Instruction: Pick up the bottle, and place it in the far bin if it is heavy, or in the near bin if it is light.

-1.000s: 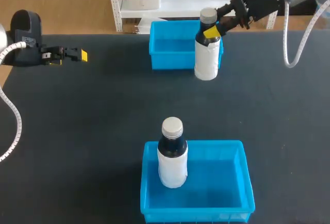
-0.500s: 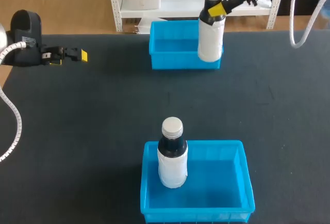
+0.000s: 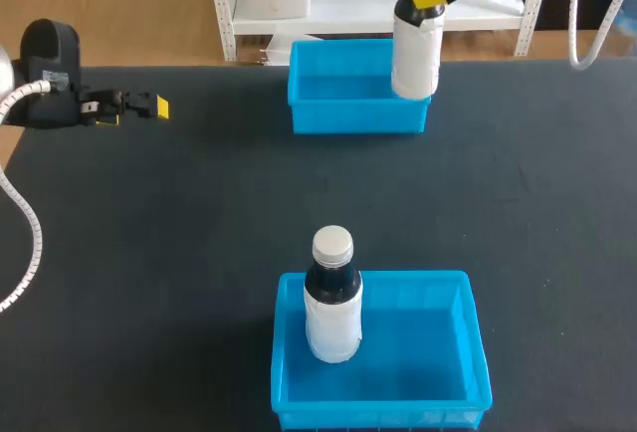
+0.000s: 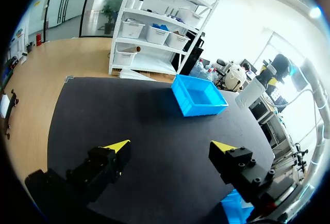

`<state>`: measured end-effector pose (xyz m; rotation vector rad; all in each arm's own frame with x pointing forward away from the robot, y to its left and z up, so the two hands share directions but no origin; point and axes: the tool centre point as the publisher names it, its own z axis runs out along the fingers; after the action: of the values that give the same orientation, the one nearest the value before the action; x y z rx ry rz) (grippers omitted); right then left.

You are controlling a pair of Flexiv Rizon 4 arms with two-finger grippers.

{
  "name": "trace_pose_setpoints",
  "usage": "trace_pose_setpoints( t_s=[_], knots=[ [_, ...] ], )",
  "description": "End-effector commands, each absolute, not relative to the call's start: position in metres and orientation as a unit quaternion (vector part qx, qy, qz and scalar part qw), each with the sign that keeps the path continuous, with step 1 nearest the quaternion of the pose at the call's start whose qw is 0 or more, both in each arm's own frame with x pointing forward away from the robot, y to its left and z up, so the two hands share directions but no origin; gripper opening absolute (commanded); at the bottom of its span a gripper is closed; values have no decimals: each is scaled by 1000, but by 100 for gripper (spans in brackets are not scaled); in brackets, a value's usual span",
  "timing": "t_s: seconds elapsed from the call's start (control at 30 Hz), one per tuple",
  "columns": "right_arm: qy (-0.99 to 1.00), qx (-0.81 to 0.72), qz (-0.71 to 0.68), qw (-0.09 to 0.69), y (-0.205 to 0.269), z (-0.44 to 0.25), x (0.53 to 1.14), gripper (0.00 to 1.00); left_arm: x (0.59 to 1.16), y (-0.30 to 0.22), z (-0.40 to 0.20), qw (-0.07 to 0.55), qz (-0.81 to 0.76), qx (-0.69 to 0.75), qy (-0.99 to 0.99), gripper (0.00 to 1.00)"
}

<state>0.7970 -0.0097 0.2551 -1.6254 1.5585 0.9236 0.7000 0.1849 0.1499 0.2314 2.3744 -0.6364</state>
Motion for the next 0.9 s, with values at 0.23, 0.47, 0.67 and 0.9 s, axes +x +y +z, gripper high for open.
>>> trace_pose_setpoints(
  t_s=[0.23, 0.47, 0.67, 0.9],
  knots=[
    [586, -637, 366, 341, 2, 256, 845, 0, 700, 185, 150, 330, -243, 88, 908, 100],
    [577, -644, 371, 339, 17, 249, 874, 0, 700, 185, 150, 330, -243, 88, 908, 100],
    [565, -650, 385, 332, 37, 238, 886, 0, 700, 185, 150, 330, -243, 88, 908, 100],
    [552, -654, 404, 324, 56, 225, 890, 0, 700, 185, 150, 330, -243, 88, 908, 100]
  ],
)
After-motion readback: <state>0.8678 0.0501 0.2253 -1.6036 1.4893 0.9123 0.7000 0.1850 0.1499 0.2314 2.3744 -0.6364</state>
